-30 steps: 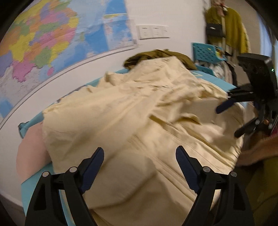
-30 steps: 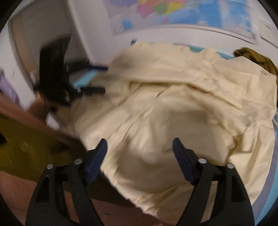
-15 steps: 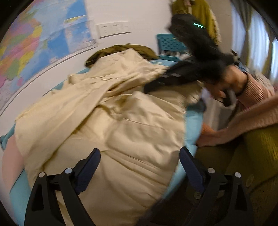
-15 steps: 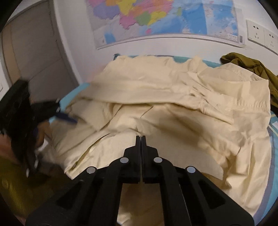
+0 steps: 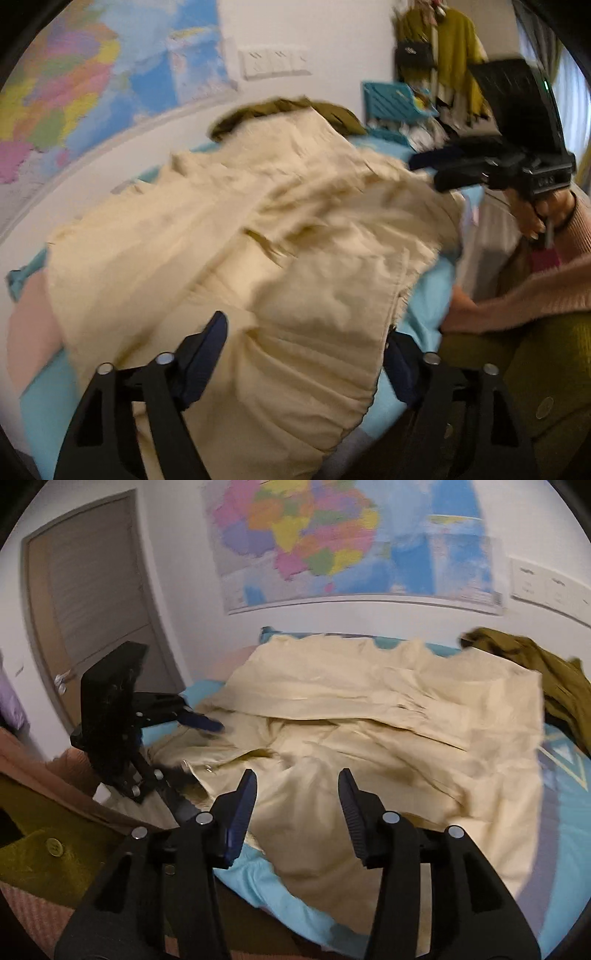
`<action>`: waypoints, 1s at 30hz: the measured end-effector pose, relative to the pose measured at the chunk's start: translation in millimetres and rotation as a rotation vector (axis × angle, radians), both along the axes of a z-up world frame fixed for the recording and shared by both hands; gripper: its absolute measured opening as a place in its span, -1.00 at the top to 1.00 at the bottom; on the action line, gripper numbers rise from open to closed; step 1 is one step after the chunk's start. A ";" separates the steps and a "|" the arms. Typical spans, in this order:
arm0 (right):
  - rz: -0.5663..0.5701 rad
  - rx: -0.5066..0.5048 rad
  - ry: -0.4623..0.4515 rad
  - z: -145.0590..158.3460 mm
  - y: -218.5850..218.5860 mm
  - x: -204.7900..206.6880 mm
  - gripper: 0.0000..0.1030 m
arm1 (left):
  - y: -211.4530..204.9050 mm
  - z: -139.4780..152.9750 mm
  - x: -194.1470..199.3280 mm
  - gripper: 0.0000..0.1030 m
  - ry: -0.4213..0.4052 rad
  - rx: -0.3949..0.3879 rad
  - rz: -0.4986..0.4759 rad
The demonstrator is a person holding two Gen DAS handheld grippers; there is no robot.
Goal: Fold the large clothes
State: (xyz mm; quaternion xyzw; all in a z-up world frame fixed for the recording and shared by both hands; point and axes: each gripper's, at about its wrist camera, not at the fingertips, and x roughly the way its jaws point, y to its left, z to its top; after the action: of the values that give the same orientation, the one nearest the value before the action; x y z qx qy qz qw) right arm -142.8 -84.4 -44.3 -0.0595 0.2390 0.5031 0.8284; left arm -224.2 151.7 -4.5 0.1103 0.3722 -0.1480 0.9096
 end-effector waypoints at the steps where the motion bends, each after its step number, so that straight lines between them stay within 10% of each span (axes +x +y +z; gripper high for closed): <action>1: -0.029 0.013 0.003 1.4 -9.7 3.7 0.09 | 2.5 3.7 -0.4 -0.58 -0.016 0.015 0.018; 6: -0.089 0.025 0.071 6.9 -19.7 38.9 0.05 | -9.7 1.8 -7.5 -0.64 -0.026 0.130 -0.026; 15: -0.101 -0.102 0.097 40.5 94.8 160.1 -0.03 | 1.2 -16.4 21.0 -0.71 0.038 0.043 0.012; 25: -0.226 -0.292 0.203 2.1 236.9 309.3 -0.18 | 13.4 -24.4 25.7 -0.72 0.073 -0.052 0.038; 27: -0.215 -0.322 0.206 -5.4 249.2 316.1 0.07 | 13.0 -24.0 25.0 -0.72 0.073 -0.053 0.035; 28: -0.221 -0.353 0.187 -8.6 254.8 318.7 0.60 | 13.6 -22.9 25.3 -0.72 0.072 -0.054 0.034; 30: -0.230 -0.371 0.163 -9.2 256.6 322.9 0.73 | 14.6 -22.1 27.0 -0.72 0.073 -0.065 0.032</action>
State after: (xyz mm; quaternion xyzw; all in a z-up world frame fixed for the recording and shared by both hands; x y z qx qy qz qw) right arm 180.1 172.2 -53.5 -0.1422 0.3989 0.3562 0.8329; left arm -197.2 166.3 -26.6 0.0692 0.4017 -0.1493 0.9009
